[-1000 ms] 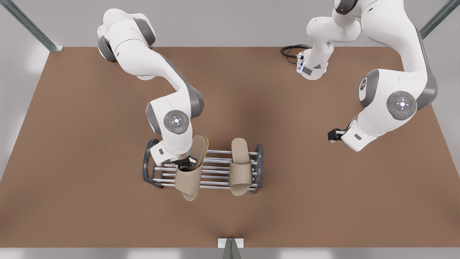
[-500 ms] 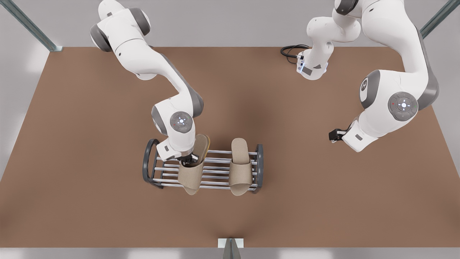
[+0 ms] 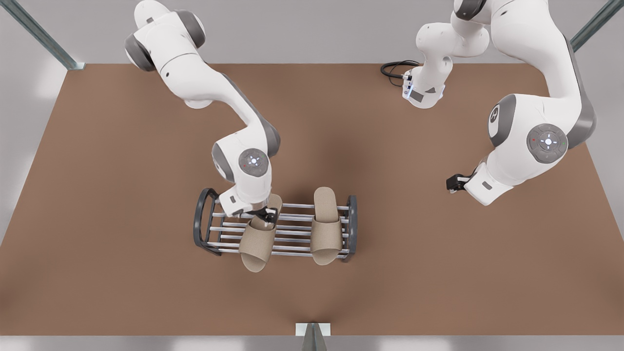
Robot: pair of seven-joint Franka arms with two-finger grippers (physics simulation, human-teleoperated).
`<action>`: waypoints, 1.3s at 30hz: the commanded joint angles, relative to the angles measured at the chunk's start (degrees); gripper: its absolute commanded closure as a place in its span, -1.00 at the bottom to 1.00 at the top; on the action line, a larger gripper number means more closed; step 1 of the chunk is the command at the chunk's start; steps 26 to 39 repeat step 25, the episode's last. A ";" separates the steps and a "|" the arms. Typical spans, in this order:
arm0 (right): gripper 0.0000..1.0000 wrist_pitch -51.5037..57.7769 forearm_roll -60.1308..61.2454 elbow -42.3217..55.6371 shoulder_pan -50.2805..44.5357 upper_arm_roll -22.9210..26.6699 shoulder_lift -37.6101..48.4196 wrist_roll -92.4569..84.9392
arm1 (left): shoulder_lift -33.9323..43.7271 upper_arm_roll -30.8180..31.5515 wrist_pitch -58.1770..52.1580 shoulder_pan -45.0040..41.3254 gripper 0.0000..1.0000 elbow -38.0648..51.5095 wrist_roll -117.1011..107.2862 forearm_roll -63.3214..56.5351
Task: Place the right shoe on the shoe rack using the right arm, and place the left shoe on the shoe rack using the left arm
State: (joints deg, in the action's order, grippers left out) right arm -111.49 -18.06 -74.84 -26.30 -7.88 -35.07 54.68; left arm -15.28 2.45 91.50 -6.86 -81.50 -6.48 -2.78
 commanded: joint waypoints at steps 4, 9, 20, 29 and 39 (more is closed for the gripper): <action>-1.00 5.92 0.49 -0.22 -0.07 -4.16 2.55 3.67 | 0.08 0.01 -0.18 0.00 -1.00 0.03 0.24 -0.03; -1.00 20.34 1.01 0.04 0.37 -17.51 11.24 14.31 | 0.34 0.09 -0.71 0.00 -1.00 -0.06 0.33 0.05; -1.00 28.96 2.68 5.14 29.72 -17.88 19.33 -23.56 | 0.17 0.09 -0.71 -0.17 -1.00 -0.24 0.24 0.05; -1.00 26.94 14.19 -4.88 18.22 2.07 28.04 -49.38 | 0.08 0.09 -0.62 -0.09 -1.00 -0.24 0.24 0.05; -1.00 26.94 14.19 -4.88 18.22 2.07 28.04 -49.38 | 0.08 0.09 -0.62 -0.09 -1.00 -0.24 0.24 0.05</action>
